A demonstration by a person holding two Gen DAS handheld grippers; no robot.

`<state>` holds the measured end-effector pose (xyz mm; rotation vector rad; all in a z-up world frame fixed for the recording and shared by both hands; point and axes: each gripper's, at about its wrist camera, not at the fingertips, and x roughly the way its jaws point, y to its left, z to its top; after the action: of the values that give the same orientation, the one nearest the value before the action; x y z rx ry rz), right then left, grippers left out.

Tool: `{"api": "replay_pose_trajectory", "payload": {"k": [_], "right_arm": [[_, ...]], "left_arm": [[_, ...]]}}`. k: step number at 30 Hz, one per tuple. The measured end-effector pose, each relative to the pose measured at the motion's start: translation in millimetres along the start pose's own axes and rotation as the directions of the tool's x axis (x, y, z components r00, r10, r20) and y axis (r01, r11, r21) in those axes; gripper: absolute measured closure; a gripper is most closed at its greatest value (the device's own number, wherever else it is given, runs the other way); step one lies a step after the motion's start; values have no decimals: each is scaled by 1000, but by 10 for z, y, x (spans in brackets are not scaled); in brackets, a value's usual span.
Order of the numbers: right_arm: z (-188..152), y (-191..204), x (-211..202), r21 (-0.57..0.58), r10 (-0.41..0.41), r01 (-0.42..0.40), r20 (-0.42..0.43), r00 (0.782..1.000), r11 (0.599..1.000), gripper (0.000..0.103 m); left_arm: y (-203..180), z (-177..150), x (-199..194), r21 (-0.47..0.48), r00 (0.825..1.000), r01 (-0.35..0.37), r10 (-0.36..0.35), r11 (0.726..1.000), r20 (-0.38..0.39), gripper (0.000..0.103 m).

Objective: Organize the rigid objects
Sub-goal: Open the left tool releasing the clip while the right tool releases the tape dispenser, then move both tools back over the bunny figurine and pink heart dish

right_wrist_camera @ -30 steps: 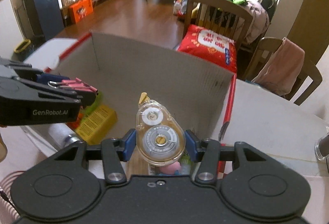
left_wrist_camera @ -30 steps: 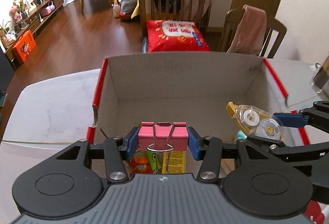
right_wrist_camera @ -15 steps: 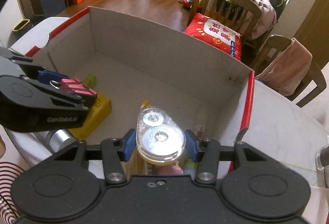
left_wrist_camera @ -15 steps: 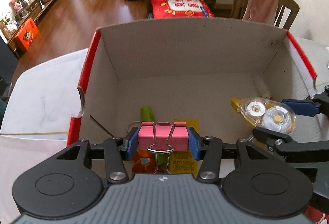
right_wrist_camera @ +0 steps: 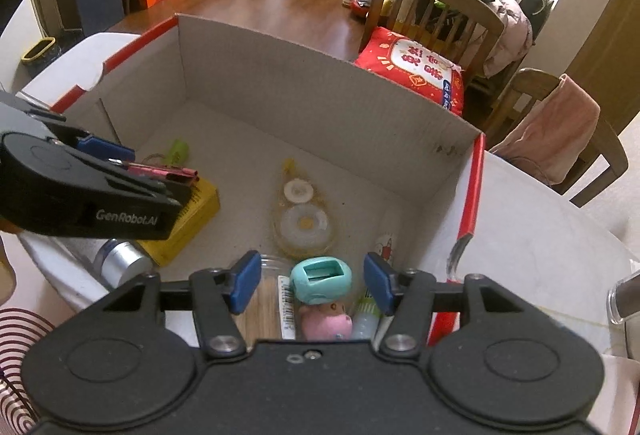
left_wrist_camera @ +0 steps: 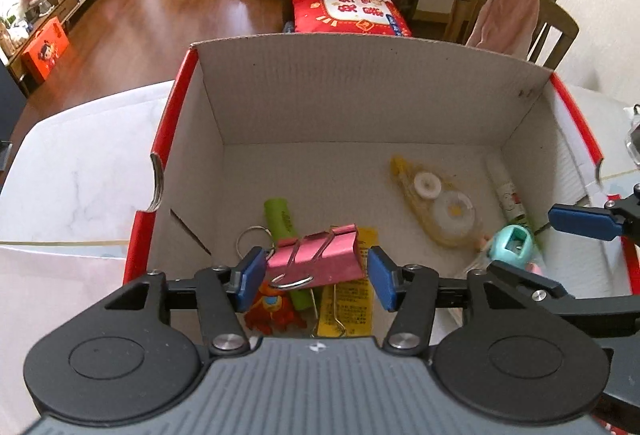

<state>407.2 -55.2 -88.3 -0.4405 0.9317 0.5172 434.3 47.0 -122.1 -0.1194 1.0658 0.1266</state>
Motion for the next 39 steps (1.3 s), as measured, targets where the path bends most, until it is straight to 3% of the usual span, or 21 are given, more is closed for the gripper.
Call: {"api": "replay_pose_trajectory", "payload": {"k": [8,18,36,38,39], "right_arm": [[-56,10,-211,22,6,-6,28,1000,1000,41],[-124,18,-691,73,37,-45,107,994,996,33],[-487,308,-1545,82,89,-111,238,967,990,23],[-549,332,-1626,79,93,-116,252,963,990,19],[-588,354,-1667,80,94,-118,260,961,990,18]], "left_arm": [[-12,-58,-224,16,999,4,-4,1000,41,39],[24,-154,-670,18,993,25,-27,1000,114,39],[88,-664,-1548,68,973,69,-82,995,215,39],[107,-746,-1638,72,971,73,-87,995,225,34],[117,-779,-1679,72,969,75,-90,995,231,27]]}}
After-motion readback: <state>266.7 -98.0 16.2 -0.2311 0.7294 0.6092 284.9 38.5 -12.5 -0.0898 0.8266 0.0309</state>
